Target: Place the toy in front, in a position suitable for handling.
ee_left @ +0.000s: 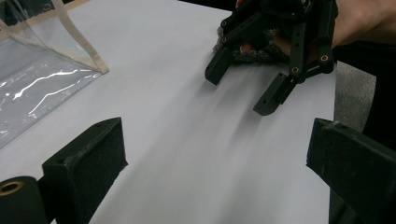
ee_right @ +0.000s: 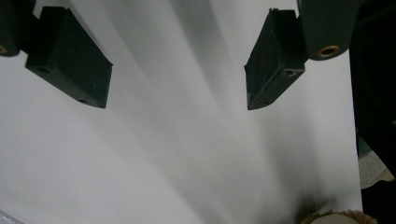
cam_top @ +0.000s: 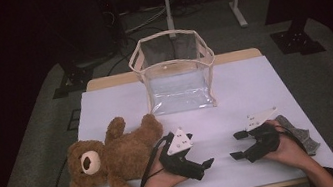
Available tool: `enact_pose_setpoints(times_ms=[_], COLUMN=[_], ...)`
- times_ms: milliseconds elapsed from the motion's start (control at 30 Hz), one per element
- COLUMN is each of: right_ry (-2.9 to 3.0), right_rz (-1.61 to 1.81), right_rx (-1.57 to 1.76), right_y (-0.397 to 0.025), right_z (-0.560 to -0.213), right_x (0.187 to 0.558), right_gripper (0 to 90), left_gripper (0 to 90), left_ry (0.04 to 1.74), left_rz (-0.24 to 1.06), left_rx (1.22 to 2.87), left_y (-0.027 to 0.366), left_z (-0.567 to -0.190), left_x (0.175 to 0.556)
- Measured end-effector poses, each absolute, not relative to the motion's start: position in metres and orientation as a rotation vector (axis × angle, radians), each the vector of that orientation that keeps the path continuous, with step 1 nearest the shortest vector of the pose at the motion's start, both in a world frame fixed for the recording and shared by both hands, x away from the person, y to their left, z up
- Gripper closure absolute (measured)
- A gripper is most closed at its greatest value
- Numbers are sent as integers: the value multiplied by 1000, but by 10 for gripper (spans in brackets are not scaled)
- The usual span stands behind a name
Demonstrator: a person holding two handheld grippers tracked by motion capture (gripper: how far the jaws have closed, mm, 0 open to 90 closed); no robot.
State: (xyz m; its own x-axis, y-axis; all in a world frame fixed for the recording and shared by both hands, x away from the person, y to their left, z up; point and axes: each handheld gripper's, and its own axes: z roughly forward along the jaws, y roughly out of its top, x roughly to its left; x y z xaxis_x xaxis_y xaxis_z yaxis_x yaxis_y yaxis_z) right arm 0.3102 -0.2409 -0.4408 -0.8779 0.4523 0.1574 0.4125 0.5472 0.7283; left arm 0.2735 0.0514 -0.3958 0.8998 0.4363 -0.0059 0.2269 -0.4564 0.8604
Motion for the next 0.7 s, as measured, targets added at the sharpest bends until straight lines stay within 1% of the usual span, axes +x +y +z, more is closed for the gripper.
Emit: enact_pose_setpoints(times_ms=[433,700], right_ry=[2737,2739], right_rz=[1255,1251], right_rx=[737,730], right_y=[-235,-231], right_z=[-441,-441], right_x=[307,306], right_gripper=[215,215], left_gripper=[45,50], left_ry=[447,405], left_rz=[273,310], left_rx=[2061,2057], left_y=[53,64], left_z=[-386,-367], left_x=[272,271])
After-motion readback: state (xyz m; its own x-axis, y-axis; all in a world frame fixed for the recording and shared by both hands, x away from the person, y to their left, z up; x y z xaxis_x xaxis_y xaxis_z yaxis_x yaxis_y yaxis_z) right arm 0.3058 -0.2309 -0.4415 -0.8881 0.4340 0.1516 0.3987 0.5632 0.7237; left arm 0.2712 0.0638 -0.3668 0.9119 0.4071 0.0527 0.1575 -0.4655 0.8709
